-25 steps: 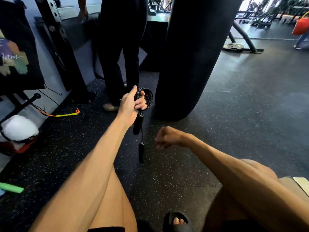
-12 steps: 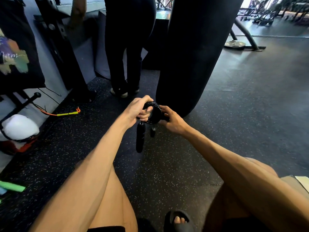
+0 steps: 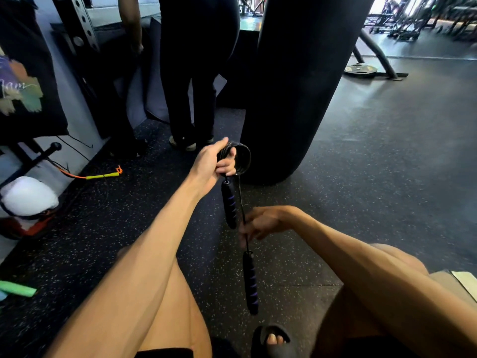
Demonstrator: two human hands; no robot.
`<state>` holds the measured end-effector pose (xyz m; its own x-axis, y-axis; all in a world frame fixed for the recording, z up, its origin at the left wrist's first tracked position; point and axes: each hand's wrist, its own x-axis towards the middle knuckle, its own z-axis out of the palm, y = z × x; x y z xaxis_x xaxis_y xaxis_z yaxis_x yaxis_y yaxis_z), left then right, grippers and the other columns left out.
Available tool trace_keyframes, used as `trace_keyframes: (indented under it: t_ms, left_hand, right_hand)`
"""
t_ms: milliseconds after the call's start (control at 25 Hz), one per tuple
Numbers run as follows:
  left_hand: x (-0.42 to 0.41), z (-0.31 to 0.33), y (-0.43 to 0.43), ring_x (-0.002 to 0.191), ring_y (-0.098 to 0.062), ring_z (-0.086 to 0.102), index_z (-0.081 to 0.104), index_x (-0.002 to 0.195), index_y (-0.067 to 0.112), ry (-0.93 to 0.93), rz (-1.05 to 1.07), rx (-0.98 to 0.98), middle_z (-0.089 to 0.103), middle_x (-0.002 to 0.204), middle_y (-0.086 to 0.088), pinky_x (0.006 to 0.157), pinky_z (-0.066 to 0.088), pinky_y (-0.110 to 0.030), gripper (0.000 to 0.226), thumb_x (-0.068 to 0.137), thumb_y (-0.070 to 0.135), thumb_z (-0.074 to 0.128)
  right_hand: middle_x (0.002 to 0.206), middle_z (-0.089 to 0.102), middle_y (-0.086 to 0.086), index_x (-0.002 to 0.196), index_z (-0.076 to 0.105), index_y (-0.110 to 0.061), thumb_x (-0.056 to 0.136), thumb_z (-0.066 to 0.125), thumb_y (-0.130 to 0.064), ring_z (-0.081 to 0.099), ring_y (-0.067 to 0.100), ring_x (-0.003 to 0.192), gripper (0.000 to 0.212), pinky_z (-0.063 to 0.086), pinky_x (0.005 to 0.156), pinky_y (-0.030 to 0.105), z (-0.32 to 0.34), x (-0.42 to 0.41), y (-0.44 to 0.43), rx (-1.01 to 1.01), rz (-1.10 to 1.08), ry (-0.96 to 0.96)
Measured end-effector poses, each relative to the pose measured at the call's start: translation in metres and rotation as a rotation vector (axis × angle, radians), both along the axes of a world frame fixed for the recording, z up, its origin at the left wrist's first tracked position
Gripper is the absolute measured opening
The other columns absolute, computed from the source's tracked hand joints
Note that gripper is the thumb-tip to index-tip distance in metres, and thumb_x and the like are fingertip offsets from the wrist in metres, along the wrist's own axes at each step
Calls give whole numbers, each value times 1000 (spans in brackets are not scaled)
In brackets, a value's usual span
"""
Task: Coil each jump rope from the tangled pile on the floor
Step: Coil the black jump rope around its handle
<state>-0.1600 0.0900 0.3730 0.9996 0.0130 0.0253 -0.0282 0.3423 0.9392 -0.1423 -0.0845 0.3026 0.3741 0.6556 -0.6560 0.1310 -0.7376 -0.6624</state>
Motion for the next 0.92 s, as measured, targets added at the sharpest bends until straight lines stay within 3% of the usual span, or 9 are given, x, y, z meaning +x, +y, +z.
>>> trace_keyframes:
  t_ms: [80,160,240,320,440,560,680,800,920]
  left_hand:
    - [4,-2,1,43,-10,26,55,81,6,-40,80,-91,32,49,4,52,29,-27,41,106,30,33]
    - [8,-6,1,48,-11,32,56,86,5,-76,181,-59,38,53,2,55,31,-27,40,107,26,30]
    - [11,-10,1,49,-11,37,56,87,5,-106,314,161,41,57,-1,54,33,-25,38,108,22,30]
    - [12,-14,6,47,-10,44,58,86,8,-121,441,507,47,59,-3,54,38,-26,35,106,23,34]
    - [11,-21,17,49,-14,57,62,87,5,-62,489,854,59,60,-8,57,46,-25,35,103,29,42]
    - [9,-29,22,51,-16,65,64,83,7,24,393,1033,68,60,-9,57,49,-26,36,101,33,47]
    - [7,-31,24,56,-13,68,67,83,10,127,184,1129,70,61,-5,61,47,-25,38,101,35,46]
    - [2,-32,18,47,-18,61,68,84,2,193,-105,1032,64,57,-9,56,46,-26,47,105,32,38]
    - [-4,-29,10,36,-16,37,63,77,-1,242,-212,808,40,44,-4,48,41,-27,58,107,36,30]
  right_hand:
    - [125,69,7,112,65,-11,101,46,-15,59,15,110,22,40,96,37,-2,-3,-2,-48,57,28]
    - [120,71,3,106,69,-12,100,46,-14,60,12,110,24,39,98,35,2,-4,-2,-28,70,1]
    - [105,74,5,97,67,-12,100,47,-13,63,8,93,20,44,88,28,9,-6,0,40,8,-67]
    - [86,71,5,97,57,-9,101,48,-12,61,7,77,11,45,72,23,18,-10,1,128,-91,-162]
    - [75,70,3,109,51,-3,101,48,-15,64,13,75,14,47,72,26,26,-8,1,239,-154,-295]
    - [66,64,6,98,52,-2,100,49,-8,62,18,63,7,50,62,24,33,-4,2,378,-153,-435]
    - [66,61,1,86,54,-10,98,52,-7,59,12,57,12,50,59,22,40,2,3,457,-173,-619]
    - [66,58,-7,76,54,-21,95,56,-11,55,6,58,22,47,59,25,43,11,2,476,-240,-826]
    - [70,55,-9,83,58,-14,96,56,-12,51,3,61,13,41,60,22,43,16,0,501,-288,-931]
